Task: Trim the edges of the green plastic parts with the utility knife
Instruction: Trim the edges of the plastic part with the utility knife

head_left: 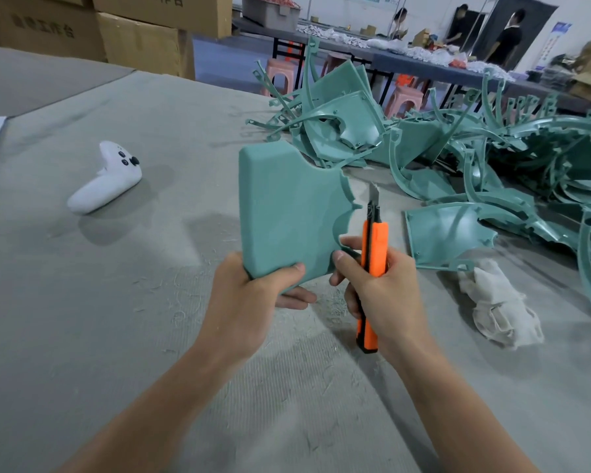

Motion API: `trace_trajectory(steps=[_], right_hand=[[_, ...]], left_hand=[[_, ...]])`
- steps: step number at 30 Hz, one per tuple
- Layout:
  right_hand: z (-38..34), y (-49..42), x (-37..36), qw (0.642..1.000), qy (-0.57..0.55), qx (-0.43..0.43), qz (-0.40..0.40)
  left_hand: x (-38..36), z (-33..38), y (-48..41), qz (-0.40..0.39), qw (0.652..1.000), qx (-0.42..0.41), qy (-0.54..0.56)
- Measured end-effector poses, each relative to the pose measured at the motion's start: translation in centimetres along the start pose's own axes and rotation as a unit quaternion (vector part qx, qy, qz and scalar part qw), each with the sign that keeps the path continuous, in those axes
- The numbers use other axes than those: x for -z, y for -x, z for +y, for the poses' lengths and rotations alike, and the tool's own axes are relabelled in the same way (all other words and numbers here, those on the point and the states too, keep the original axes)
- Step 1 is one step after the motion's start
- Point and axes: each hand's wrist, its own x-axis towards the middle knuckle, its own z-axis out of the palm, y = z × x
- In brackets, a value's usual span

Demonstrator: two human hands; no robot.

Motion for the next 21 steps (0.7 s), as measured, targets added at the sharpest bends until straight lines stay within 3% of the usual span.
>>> trace_trajectory(steps=[8, 21], right_hand=[[0.18, 0.25, -0.48, 0.996, -0.023, 0.045, 0.075], [0.2, 0.27, -0.52, 0.992, -0.023, 0.062, 0.108]], left_hand=[[-0.17, 0.1, 0.05, -0.015, 1.0, -0.002, 0.019], [-0.33, 0.18, 0.08, -0.017, 0.999, 0.0, 0.032]])
